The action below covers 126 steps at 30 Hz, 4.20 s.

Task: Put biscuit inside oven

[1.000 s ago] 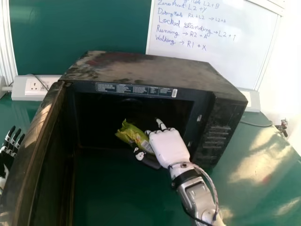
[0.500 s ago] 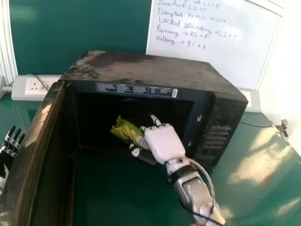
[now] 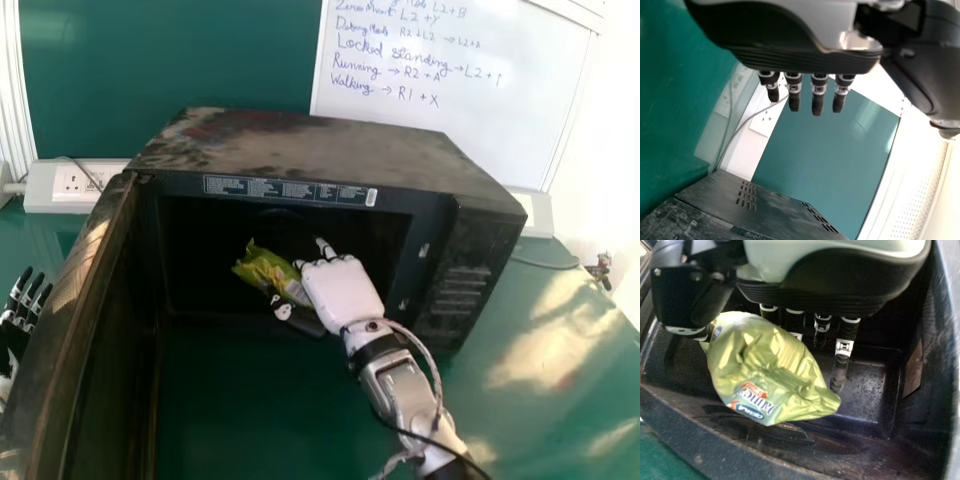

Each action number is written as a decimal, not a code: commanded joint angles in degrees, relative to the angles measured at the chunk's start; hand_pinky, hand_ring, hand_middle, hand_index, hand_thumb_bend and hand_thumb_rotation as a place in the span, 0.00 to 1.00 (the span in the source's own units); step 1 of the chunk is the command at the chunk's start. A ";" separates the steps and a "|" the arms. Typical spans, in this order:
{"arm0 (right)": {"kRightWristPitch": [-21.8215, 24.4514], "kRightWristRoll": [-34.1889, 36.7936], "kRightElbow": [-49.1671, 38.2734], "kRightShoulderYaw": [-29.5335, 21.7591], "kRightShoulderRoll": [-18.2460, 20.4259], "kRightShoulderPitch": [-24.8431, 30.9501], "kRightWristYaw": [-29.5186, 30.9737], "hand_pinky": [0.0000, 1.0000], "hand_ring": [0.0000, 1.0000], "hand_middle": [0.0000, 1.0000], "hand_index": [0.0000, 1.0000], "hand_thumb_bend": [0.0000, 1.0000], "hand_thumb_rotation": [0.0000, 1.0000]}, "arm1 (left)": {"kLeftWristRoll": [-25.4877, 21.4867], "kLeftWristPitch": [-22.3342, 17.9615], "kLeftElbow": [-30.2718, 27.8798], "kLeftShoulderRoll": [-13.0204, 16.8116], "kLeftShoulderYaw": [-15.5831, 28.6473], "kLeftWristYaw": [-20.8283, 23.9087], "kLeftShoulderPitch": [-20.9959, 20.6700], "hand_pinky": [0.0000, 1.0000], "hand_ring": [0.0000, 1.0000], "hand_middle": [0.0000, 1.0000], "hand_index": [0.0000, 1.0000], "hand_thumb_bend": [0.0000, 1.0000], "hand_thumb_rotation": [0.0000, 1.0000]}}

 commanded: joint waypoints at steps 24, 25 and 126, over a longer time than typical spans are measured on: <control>-3.38 4.82 31.42 6.78 4.95 -18.93 -18.38 0.49 0.50 0.45 0.54 0.52 0.00 | -0.55 0.06 1.40 -2.31 -0.43 0.11 1.57 0.70 0.72 0.79 0.89 0.14 0.00; -3.59 5.11 32.53 6.96 5.28 -19.49 -18.76 0.49 0.50 0.45 0.54 0.52 0.00 | -0.59 0.07 1.45 -2.32 -0.41 0.08 1.54 0.70 0.72 0.79 0.89 0.14 0.00; 3.78 14.60 8.75 8.12 -0.14 -3.20 -14.11 0.77 0.82 0.86 0.89 0.87 0.64 | -0.67 0.37 1.16 -2.14 -0.51 0.03 1.80 0.69 0.73 0.79 0.88 0.15 0.00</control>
